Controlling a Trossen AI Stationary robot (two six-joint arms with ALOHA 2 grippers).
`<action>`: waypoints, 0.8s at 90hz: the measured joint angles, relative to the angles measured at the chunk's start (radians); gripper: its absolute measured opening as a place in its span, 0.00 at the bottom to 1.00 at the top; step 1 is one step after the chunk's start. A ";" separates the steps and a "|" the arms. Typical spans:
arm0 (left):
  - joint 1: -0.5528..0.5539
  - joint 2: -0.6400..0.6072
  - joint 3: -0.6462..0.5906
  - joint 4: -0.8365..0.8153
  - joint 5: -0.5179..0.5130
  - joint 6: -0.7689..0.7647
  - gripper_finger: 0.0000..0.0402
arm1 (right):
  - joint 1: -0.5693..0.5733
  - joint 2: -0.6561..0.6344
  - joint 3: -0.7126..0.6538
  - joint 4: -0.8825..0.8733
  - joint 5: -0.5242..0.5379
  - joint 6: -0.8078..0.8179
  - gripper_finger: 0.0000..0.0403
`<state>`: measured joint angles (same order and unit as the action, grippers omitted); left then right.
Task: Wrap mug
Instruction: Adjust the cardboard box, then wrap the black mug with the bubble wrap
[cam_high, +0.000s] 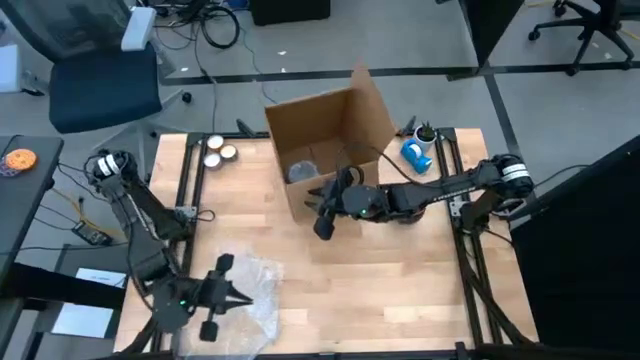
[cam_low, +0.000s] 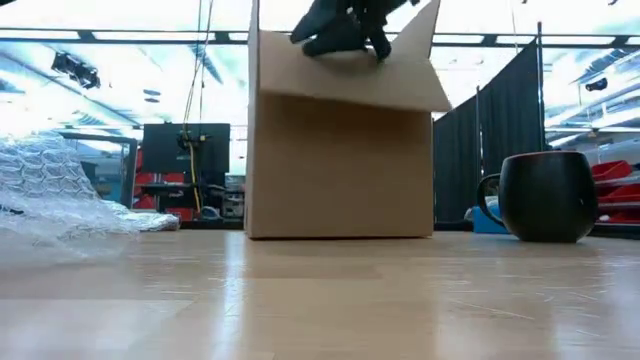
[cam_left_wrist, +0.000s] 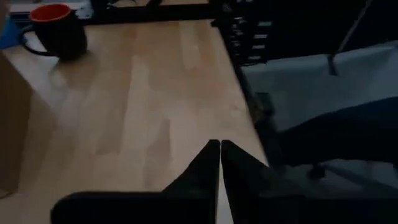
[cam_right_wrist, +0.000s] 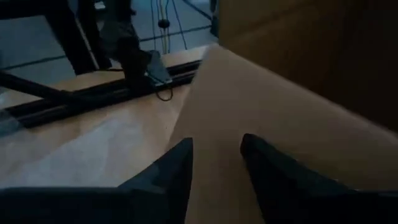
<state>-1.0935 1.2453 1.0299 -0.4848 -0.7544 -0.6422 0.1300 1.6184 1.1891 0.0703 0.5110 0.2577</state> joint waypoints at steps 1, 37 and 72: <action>-0.005 0.000 0.006 -0.011 0.001 -0.007 0.00 | -0.001 0.000 -0.009 0.011 -0.001 0.000 0.30; -0.085 0.059 -0.022 -0.153 0.116 -0.240 0.00 | 0.183 0.002 -0.087 0.232 0.008 -0.050 0.27; -0.019 0.218 -0.054 -0.100 0.206 -0.023 0.16 | 0.447 0.035 -0.086 0.257 0.292 0.001 0.24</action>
<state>-1.1127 1.4634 0.9764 -0.5852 -0.5486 -0.6655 0.5772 1.6530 1.1035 0.3271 0.8030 0.2584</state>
